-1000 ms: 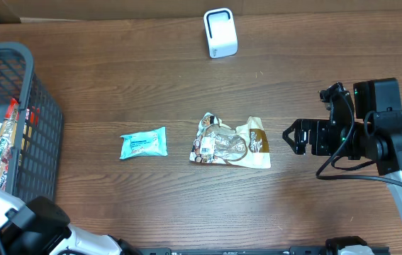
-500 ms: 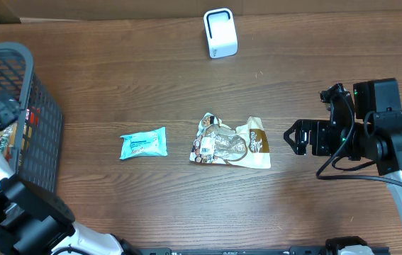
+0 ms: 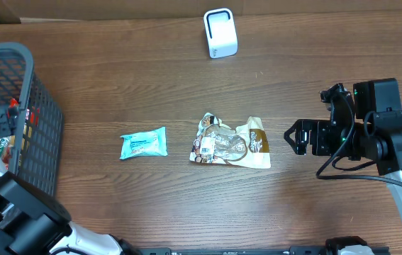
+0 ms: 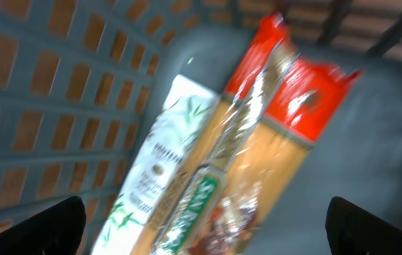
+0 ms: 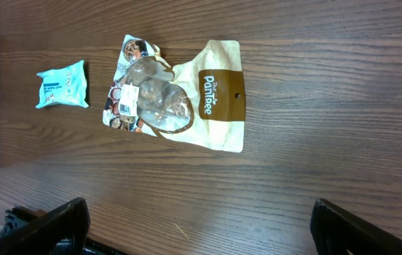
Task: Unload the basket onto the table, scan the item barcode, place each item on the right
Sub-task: 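Reach the left gripper into the basket and grasp the spaghetti package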
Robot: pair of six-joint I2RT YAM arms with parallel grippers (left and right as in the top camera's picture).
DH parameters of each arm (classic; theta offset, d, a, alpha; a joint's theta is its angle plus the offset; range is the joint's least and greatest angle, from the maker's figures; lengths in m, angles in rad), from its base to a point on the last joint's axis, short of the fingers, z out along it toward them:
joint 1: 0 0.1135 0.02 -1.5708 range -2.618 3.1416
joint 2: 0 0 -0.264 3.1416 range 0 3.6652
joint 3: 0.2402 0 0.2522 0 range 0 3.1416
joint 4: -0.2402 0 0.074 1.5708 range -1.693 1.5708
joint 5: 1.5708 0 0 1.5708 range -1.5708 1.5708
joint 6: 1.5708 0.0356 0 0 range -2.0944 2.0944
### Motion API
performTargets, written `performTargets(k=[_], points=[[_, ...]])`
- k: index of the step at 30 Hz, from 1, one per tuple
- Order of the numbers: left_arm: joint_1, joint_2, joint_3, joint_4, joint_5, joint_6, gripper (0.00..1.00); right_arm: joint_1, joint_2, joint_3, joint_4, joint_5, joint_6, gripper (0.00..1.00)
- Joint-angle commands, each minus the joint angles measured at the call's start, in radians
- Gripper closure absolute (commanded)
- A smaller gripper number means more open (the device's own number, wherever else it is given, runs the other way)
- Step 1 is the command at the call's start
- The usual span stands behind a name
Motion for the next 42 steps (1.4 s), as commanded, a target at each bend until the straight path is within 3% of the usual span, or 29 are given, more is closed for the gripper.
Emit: performTargets(k=[1, 18, 20, 21, 22, 23, 25, 33, 38, 42], points=[[0.038, 0.068, -0.016, -0.004, 0.006, 0.114, 0.0, 0.005, 0.0, 0.013, 0.006, 0.009, 0.008, 0.0], [0.06, 0.273, -0.016, -0.031, 0.029, 0.106, 0.07, 0.006, 0.0, 0.013, -0.002, 0.009, 0.023, 0.0], [0.051, 0.286, -0.016, -0.049, 0.057, 0.106, 0.18, 0.006, 0.0, 0.013, -0.002, 0.009, 0.023, 0.0], [0.045, 0.287, -0.016, -0.06, 0.086, 0.105, 0.34, 0.006, 0.0, 0.013, 0.001, 0.009, 0.023, 0.0], [0.042, 0.287, -0.016, -0.063, 0.103, 0.103, 0.42, 0.005, 0.0, 0.013, 0.003, 0.009, 0.023, 0.0], [0.037, 0.287, -0.016, -0.074, 0.132, 0.101, 0.72, 0.006, 0.0, 0.013, 0.006, 0.009, 0.023, 0.0], [0.031, 0.287, -0.016, -0.084, 0.136, 0.081, 0.96, 0.005, 0.0, 0.013, 0.006, 0.009, 0.023, 0.0], [0.012, 0.253, 0.04, -0.103, 0.139, -0.004, 0.96, 0.006, 0.002, 0.013, 0.032, 0.009, 0.023, 0.0], [0.012, 0.182, 0.179, -0.137, 0.206, -0.251, 0.96, 0.006, 0.002, 0.013, 0.033, 0.009, 0.023, 0.0], [0.013, 0.091, 0.289, -0.195, 0.26, -0.38, 0.96, 0.006, 0.002, 0.013, 0.03, 0.009, 0.023, 0.0]])
